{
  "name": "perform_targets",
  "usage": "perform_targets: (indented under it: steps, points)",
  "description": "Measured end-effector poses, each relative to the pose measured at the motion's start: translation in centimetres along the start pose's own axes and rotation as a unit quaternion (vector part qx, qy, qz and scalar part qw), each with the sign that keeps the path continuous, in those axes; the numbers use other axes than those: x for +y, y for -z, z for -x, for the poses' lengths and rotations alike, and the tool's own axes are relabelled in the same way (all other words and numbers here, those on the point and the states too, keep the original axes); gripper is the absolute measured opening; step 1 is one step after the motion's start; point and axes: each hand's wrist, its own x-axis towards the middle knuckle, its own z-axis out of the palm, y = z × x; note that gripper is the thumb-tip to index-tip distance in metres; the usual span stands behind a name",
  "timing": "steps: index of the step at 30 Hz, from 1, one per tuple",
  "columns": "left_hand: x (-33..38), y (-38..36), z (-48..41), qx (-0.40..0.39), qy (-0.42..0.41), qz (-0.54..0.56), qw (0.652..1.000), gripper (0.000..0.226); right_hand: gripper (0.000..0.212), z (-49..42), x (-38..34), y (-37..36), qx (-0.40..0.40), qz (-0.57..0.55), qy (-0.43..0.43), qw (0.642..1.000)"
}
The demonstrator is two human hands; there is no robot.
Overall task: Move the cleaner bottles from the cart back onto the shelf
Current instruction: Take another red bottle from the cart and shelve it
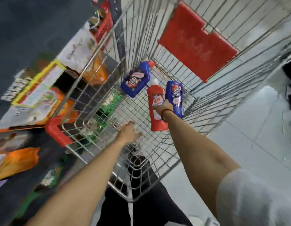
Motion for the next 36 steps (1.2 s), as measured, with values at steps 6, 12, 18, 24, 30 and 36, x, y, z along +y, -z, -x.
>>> perform_targets:
  steps: [6, 12, 18, 24, 30, 36]
  points:
    - [3.2, -5.5, -4.5, 0.087, 0.005, 0.115, 0.989, 0.095, 0.073, -4.7, 0.0, -0.7, 0.027, 0.051, 0.027, 0.998]
    - [5.2, -8.2, -7.6, 0.136, 0.000, 0.263, 0.955, 0.047, 0.077, -7.5, 0.2, -2.2, 0.024, 0.102, 0.002, 0.994]
    - [3.6, -5.9, -8.5, 0.064, 0.077, 0.191, 0.977, 0.060, 0.082, -6.5, 0.4, -3.4, -0.006, -0.101, -0.033, 0.994]
    - [1.6, -2.1, -4.9, -0.048, 0.076, 0.327, 0.941, 0.059, 0.066, -1.4, 0.6, -4.1, -0.086, -0.291, -0.071, 0.950]
    - [0.9, 3.5, 1.0, -0.085, 0.011, 0.320, 0.944, 0.079, 0.056, 5.4, -1.4, -1.6, -0.163, -0.380, -0.018, 0.910]
    - [1.3, 9.7, 9.6, -0.026, -0.106, 0.254, 0.961, 0.076, 0.029, 14.7, -4.8, 1.2, -0.176, -0.433, 0.147, 0.872]
